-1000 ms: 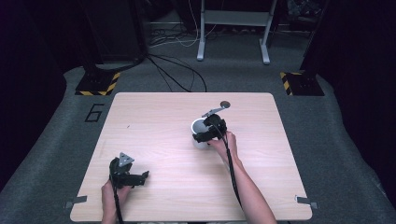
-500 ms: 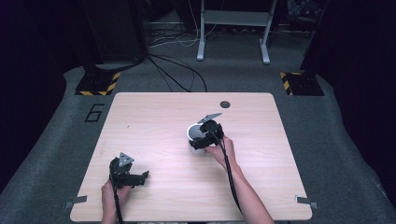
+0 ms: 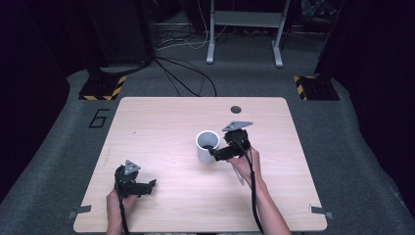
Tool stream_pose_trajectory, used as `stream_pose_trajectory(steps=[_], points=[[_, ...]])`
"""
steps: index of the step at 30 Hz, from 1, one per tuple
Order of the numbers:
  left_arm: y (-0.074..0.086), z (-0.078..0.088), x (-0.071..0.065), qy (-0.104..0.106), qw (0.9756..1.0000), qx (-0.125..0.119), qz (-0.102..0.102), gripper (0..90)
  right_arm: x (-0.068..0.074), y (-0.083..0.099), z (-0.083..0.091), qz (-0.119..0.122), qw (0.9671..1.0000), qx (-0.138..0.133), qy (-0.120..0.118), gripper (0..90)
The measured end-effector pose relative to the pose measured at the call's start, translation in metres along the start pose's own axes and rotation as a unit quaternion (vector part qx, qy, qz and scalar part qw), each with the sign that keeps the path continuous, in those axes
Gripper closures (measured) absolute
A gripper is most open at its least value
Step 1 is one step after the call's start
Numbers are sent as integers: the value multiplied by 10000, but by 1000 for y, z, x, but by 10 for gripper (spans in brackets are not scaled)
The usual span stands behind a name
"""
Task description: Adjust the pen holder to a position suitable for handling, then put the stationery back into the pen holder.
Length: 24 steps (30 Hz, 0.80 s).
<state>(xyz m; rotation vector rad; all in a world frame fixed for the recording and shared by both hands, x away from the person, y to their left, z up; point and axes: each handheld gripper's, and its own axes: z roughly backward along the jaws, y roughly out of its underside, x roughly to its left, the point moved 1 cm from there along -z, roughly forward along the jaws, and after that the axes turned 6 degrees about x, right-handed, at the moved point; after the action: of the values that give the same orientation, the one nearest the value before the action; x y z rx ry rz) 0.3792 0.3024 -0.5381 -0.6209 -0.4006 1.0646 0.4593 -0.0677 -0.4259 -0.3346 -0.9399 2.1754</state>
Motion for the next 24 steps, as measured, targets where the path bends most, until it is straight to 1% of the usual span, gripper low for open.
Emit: stream_pose_trajectory(steps=[1,2,4,5,7,8,9,10,11,13,14,17,18,20,21,22,24], points=[[0,-1,0,-14,10000,-36,10,6,-3,7,7,-113,9999,-14,44,0],[0,0,0,-5,10000,-26,8,6,-7,13,11,-152,9999,-29,62,2],[0,0,0,-21,10000,-26,10,6,-15,27,20,-357,9992,-71,151,9],[0,0,0,1,10000,2,-1,6,-18,31,22,-408,9990,-94,153,13],[0,0,0,-20,10000,-20,7,6,-24,45,27,-570,9981,-68,208,19],[0,0,0,-4,10000,-2,1,6,-28,51,28,-609,9978,-42,257,23],[0,0,0,-5,10000,-25,4,6,-30,57,29,-712,9971,8,281,24],[0,0,0,-20,10000,-24,10,6,-32,61,30,-703,9971,7,304,24],[0,0,0,2,10000,9,-3,6,-34,69,31,-773,9964,25,351,29],[0,0,0,-3,10000,-27,9,6,-36,77,31,-888,9953,9,376,32],[0,0,0,2,10000,3,-2,6,-36,81,32,-941,9948,11,378,40],[0,0,0,0,10000,2,-1,6,-36,92,31,-1042,9938,22,376,61],[0,0,0,-4,10000,-25,7,6,-36,94,30,-1063,9936,27,391,78],[0,0,0,-2,10000,-7,2,6,-34,101,29,-1013,9939,-3,432,135],[0,0,0,-13,10000,-14,-19,6,-32,103,28,-1073,9934,-11,409,146],[0,0,0,-20,10000,-7,-14,6,-32,107,27,-1051,9935,-16,443,162],[0,0,0,-14,10000,-8,-24,6,-30,113,23,-1098,9931,-37,403,236]])
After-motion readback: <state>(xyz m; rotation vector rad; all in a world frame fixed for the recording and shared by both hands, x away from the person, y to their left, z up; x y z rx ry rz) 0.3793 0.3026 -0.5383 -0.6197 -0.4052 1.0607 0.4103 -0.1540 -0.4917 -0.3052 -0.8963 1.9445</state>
